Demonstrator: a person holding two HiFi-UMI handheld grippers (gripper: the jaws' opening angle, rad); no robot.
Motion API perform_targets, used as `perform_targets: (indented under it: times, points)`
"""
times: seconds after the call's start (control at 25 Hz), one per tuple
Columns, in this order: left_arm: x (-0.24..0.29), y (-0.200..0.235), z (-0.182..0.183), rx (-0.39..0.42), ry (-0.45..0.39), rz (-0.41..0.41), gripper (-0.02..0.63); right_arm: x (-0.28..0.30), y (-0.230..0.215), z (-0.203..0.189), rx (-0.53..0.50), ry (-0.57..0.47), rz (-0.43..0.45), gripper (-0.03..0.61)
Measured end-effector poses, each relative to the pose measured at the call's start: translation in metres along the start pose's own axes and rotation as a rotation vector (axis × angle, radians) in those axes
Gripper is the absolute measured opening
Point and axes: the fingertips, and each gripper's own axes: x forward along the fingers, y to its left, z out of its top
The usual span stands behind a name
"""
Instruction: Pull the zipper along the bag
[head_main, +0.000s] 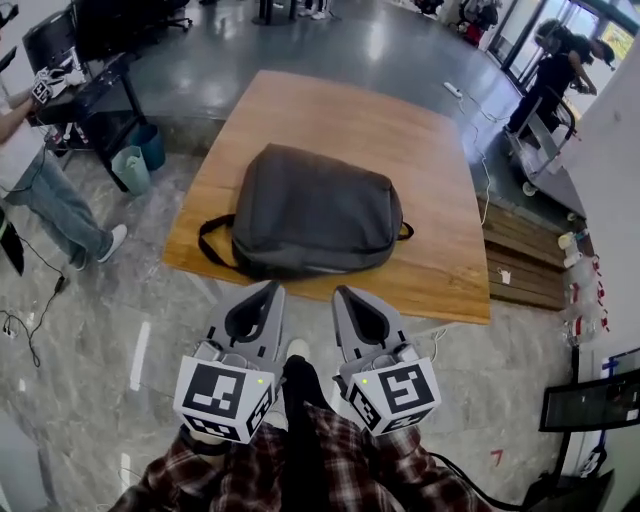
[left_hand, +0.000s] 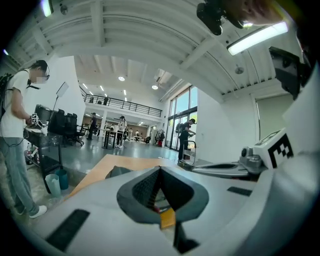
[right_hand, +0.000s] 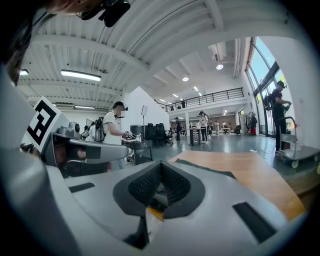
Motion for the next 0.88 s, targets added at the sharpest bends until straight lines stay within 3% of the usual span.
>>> perform_targets:
  times: [0.32, 0.88]
  points:
    - [0.123, 0.032, 0.042, 0.014, -0.001, -0.031, 0.011, 0.085, -0.089, 0.033, 0.006, 0.007, -0.017, 0.011]
    - [0.210, 0.065, 0.024, -0.011, 0.107, -0.125, 0.011, 0.144, -0.143, 0.010, 0.090, 0.102, -0.102, 0.011]
